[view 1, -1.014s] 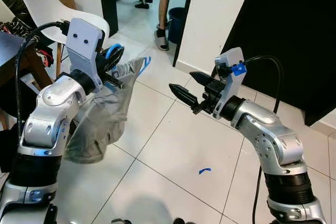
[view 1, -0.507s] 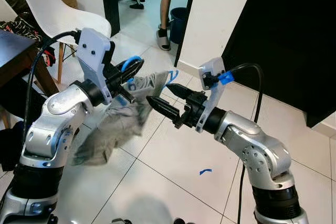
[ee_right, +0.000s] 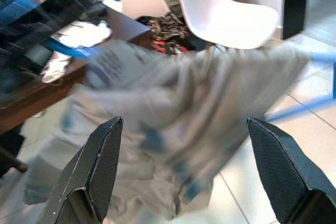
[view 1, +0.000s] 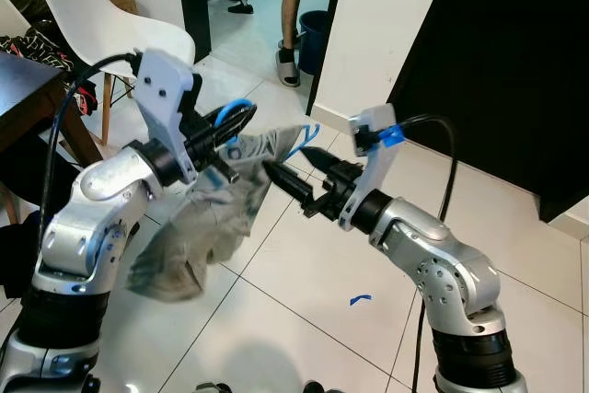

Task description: Hang hanger

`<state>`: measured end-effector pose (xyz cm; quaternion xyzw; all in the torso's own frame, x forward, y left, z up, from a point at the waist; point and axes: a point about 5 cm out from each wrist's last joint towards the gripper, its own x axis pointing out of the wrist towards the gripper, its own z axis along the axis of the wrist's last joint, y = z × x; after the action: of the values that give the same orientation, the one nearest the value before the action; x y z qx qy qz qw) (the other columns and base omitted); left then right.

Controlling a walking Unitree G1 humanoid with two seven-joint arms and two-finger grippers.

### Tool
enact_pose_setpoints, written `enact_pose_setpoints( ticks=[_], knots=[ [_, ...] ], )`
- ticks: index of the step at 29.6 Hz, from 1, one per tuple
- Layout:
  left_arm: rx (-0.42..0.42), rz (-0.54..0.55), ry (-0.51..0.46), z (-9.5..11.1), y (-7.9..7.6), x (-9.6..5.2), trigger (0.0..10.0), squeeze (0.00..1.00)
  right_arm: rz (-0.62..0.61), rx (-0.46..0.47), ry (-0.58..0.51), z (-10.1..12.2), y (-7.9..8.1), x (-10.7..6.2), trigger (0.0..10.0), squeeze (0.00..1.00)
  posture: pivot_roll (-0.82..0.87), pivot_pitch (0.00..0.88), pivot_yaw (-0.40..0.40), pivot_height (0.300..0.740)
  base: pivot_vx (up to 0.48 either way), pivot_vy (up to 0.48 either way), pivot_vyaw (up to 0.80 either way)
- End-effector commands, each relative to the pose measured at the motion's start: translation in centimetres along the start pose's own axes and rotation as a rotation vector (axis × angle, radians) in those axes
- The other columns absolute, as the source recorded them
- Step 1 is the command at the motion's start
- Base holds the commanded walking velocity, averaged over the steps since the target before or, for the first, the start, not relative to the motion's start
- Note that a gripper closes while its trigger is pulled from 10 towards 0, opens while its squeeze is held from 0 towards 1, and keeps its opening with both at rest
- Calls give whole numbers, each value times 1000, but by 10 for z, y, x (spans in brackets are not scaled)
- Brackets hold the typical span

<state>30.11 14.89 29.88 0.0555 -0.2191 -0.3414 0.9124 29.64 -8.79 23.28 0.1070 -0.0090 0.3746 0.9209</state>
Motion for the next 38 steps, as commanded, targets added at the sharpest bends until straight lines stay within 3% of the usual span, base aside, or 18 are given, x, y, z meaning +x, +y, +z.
enact_pose_setpoints(
  ticks=[1, 9, 17, 20, 26, 28, 38],
  knots=[
    [-13, -44, -53, 8, -6, 1, 10000, 0, -28, -20, 16, -2, -1, -1, 10000, 0, 84, 189, -65, 740, 0, 0, 0],
    [-58, -64, -115, 18, -3, 3, 10000, 0, -92, -51, 55, -8, -5, 4, 10000, 0, 81, 214, -62, 740, 0, 0, 0],
    [-60, -72, -119, 19, -4, 4, 10000, 0, -26, 55, -36, 4, 8, 11, 10000, 0, 86, 214, -51, 740, 0, 0, 0],
    [-85, -99, -122, 17, -10, 4, 10000, 0, -21, 125, -85, 9, 10, 13, 10000, 0, 86, 217, -50, 740, 0, 0, 0],
    [-94, -124, -119, 15, -14, 3, 10000, 0, -11, 165, -115, 12, 11, 14, 10000, 0, 85, 222, -51, 740, 0, 0, 0],
    [-112, -174, -121, 15, -21, 1, 10000, 0, -3, 237, -162, 17, 10, 13, 10000, 0, 84, 226, -47, 740, 0, 0, 0],
    [-116, -216, -124, 15, -29, 1, 10000, 0, -14, 318, -149, 16, 10, 17, 10000, 0, 86, 222, -47, 740, 0, 0, 0]
  ],
)
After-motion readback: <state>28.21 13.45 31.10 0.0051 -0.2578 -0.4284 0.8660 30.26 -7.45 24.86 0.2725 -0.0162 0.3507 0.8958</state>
